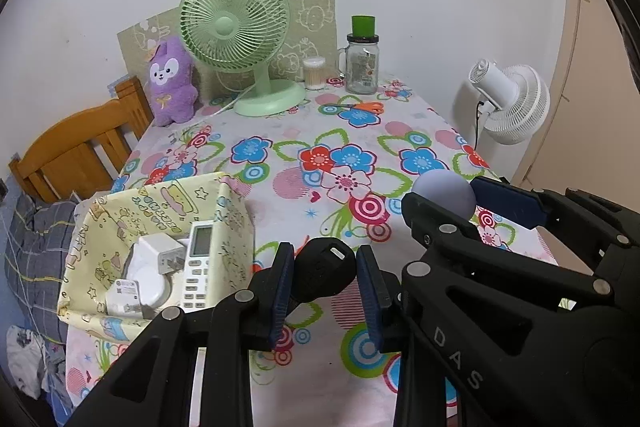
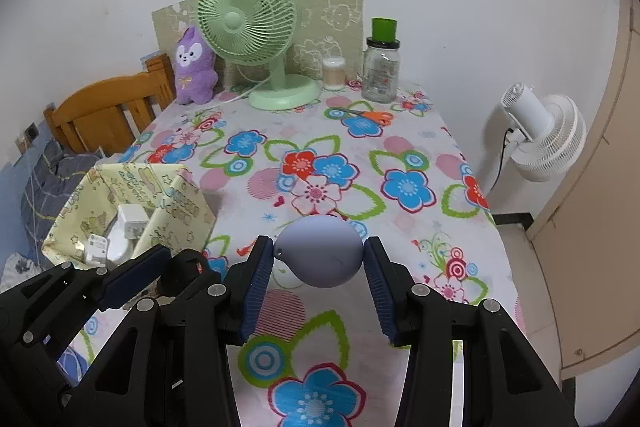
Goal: Organize rigid objects
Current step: 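Carry the car key and egg-shaped object over the yellow box with both tools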
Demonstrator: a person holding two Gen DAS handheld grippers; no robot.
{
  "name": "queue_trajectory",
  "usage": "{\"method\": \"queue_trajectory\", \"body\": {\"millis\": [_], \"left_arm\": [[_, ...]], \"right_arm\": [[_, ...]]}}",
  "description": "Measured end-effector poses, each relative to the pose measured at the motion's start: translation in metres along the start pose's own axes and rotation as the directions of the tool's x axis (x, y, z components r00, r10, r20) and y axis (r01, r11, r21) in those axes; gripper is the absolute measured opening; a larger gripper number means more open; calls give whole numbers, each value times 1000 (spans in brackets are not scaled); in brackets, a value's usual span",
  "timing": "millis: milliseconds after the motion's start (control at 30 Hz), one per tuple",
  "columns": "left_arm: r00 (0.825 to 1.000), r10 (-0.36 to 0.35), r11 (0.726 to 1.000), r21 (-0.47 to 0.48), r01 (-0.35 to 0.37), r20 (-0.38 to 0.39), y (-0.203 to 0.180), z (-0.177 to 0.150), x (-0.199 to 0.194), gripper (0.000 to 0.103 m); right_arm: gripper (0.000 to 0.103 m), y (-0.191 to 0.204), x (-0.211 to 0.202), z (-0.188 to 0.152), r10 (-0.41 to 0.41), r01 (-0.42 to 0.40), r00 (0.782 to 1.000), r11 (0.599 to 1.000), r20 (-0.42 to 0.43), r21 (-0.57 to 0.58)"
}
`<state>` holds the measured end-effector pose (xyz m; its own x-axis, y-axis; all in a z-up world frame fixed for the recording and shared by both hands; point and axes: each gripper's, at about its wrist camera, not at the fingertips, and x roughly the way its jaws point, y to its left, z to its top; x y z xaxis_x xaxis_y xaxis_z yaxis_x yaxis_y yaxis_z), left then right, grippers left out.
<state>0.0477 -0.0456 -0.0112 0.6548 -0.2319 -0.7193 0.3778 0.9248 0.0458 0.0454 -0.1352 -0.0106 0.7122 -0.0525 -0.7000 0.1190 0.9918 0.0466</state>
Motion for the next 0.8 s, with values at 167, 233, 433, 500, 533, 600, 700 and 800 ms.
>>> {"method": "queue_trajectory", "body": {"millis": [167,233,433,500,533,600,700,800], "left_arm": [[1000,4,1000,1,-4,0,13,2,-2,32],[1000,6,1000,-1,-6,-1,20,3,-1,32],[1000,10,1000,-14,-10,-5,39,1,1,32],[1000,16,1000,-17,-16,-6,45,1,1,32],[1000,18,1000,-18,-19,-7,49,1,1,32],[1000,23,1000,-20,-23,-7,54,1,1,32],[1000,24,999,-32,-24,-4,65,1,1,32],[1000,28,999,-44,-29,-7,75,0,4,32]], "right_arm": [[50,9,1,4,8,-8,1000,1000,1,2],[50,15,3,6,10,-10,1000,1000,1,0],[50,34,9,11,21,-21,1000,1000,-5,-15],[50,40,11,13,27,-27,1000,999,-6,-20],[50,44,12,14,31,-32,999,999,-6,-24],[50,50,14,15,40,-40,999,999,-5,-29],[50,60,16,18,43,-43,999,998,-4,-42],[50,70,21,20,57,-57,998,997,-6,-53]]}}
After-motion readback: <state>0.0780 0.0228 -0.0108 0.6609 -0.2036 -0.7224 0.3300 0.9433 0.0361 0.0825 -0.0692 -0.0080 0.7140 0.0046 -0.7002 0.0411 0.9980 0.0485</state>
